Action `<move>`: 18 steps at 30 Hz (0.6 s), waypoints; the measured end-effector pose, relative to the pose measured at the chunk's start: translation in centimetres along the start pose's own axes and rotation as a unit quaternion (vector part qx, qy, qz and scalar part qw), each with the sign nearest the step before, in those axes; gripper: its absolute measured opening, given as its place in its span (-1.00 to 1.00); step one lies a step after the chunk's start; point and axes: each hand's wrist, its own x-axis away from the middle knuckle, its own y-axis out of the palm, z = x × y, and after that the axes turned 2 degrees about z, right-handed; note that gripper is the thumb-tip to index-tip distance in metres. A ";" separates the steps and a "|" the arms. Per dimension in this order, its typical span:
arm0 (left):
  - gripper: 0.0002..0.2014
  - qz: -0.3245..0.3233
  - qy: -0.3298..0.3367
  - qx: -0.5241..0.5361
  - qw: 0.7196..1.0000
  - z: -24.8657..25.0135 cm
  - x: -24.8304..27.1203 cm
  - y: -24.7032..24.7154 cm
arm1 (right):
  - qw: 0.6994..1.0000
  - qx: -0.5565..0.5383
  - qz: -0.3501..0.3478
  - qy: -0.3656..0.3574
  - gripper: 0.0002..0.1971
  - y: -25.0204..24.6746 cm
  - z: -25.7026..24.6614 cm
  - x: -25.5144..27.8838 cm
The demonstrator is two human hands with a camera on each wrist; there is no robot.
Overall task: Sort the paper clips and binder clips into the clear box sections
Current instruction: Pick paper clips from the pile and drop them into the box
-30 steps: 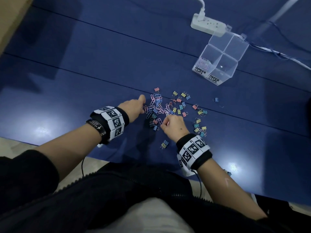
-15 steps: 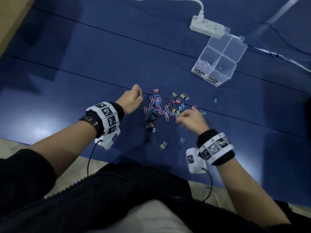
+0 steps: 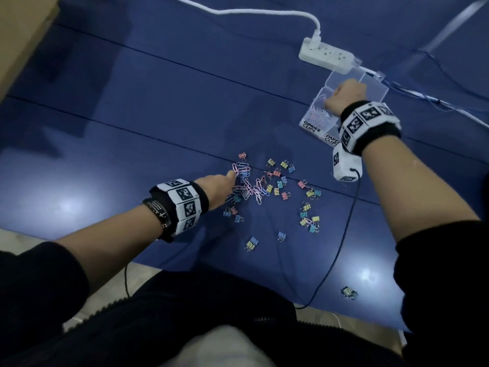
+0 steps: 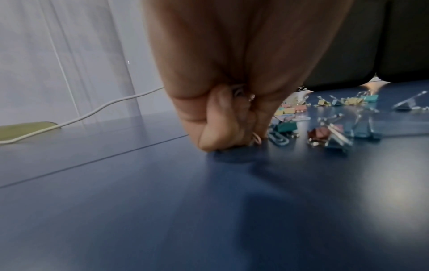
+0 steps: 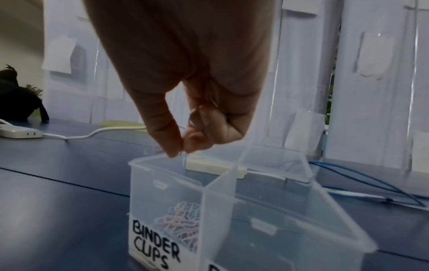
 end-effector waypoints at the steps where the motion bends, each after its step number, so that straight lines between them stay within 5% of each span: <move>1: -0.79 -0.001 0.002 -0.017 1.000 0.4 -0.1 -0.1 | 1.000 0.007 -0.018 0.006 -0.78 0.3 -0.2 -0.4; 9: -0.76 0.023 0.044 -0.204 0.978 1.1 -0.8 -0.4 | 0.997 -0.012 -0.068 0.038 -0.72 -0.1 -0.3 -1.4; 12: -0.76 0.010 0.024 -0.118 0.993 0.9 -0.6 -0.4 | 0.994 -0.087 -0.060 0.041 -0.71 -0.1 0.0 -0.9; 18: -0.91 0.011 0.035 0.117 0.992 -0.8 -1.0 -2.2 | 0.979 -0.183 0.074 -0.040 -0.67 1.0 0.7 4.4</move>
